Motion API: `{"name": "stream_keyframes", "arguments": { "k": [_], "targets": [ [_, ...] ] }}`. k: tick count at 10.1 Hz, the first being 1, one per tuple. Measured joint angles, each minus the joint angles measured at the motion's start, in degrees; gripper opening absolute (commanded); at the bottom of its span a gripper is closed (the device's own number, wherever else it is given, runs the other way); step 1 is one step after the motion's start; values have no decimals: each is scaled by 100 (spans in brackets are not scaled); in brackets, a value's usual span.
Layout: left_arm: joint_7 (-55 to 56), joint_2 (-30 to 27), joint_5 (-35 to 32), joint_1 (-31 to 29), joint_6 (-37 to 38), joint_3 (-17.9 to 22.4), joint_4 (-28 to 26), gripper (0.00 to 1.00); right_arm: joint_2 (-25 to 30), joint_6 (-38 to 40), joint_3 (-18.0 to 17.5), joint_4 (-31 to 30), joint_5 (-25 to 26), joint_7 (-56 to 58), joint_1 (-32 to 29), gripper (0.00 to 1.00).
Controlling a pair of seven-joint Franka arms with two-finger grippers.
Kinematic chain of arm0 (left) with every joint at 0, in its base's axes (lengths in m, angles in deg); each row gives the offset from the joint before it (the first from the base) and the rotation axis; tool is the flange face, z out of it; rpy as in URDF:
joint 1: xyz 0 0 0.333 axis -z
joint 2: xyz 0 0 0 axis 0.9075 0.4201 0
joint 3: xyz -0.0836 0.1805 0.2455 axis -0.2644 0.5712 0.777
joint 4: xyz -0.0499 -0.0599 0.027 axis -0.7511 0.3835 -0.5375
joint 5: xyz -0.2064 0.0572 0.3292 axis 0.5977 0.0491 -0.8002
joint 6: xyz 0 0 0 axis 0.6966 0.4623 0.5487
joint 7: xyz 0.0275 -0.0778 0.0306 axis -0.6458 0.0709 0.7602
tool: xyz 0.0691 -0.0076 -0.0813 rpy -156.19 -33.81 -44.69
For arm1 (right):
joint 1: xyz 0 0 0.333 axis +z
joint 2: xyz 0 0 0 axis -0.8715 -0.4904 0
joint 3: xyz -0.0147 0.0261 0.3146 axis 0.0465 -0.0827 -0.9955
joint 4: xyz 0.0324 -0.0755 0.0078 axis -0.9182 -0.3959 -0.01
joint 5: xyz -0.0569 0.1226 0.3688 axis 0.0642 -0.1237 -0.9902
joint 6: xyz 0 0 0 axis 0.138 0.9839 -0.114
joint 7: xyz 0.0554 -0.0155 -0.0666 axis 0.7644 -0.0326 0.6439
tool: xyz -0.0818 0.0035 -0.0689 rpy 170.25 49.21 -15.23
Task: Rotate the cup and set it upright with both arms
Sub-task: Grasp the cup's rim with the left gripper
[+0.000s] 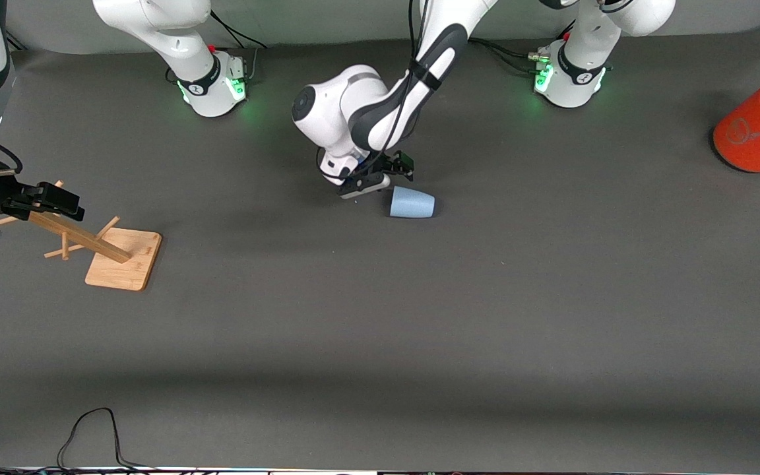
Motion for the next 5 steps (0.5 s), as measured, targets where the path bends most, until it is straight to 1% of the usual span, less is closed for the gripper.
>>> {"name": "stream_keyframes", "arguments": {
  "k": [1,2,5],
  "targets": [
    [38,167,-62,0,-28,2,6,57,33,-38,0,-38,0,24,1,100],
    [71,246,-80,-3,-47,6,46,49,69,-53,0,-80,0,36,1,100],
    [84,264,-120,-67,-39,91,341,48,201,-176,-5,-203,0,71,11,100]
  ]
}}
